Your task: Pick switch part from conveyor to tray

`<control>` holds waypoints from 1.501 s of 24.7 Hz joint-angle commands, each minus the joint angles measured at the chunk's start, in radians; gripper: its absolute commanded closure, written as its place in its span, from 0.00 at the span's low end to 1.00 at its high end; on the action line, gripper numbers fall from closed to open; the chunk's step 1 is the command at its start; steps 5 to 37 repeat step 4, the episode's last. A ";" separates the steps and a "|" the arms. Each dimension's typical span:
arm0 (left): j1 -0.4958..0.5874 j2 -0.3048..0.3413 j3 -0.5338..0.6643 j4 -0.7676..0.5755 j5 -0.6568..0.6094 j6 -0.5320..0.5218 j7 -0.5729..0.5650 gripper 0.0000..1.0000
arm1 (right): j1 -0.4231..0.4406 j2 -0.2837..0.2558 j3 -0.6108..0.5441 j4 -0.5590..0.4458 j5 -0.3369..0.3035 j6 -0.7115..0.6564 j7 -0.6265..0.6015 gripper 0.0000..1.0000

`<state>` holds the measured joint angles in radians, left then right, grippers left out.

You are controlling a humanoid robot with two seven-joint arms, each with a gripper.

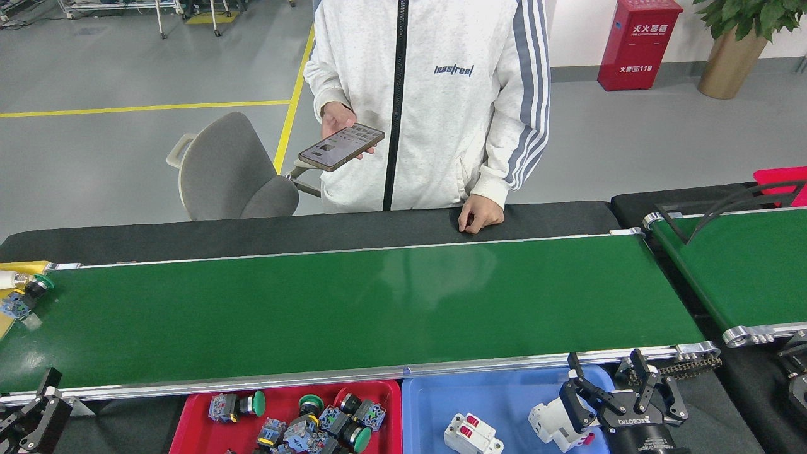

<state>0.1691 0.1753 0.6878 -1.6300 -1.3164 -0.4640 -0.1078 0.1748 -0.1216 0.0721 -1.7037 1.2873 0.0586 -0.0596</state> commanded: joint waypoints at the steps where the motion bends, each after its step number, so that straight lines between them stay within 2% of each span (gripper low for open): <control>1: 0.001 0.015 0.003 -0.005 0.000 -0.002 0.008 0.00 | -0.008 0.007 -0.003 -0.016 0.000 0.000 -0.002 0.00; 37: 0.010 0.015 0.003 -0.002 -0.003 -0.002 0.002 0.00 | -0.003 0.005 -0.003 -0.016 0.000 -0.002 -0.002 0.00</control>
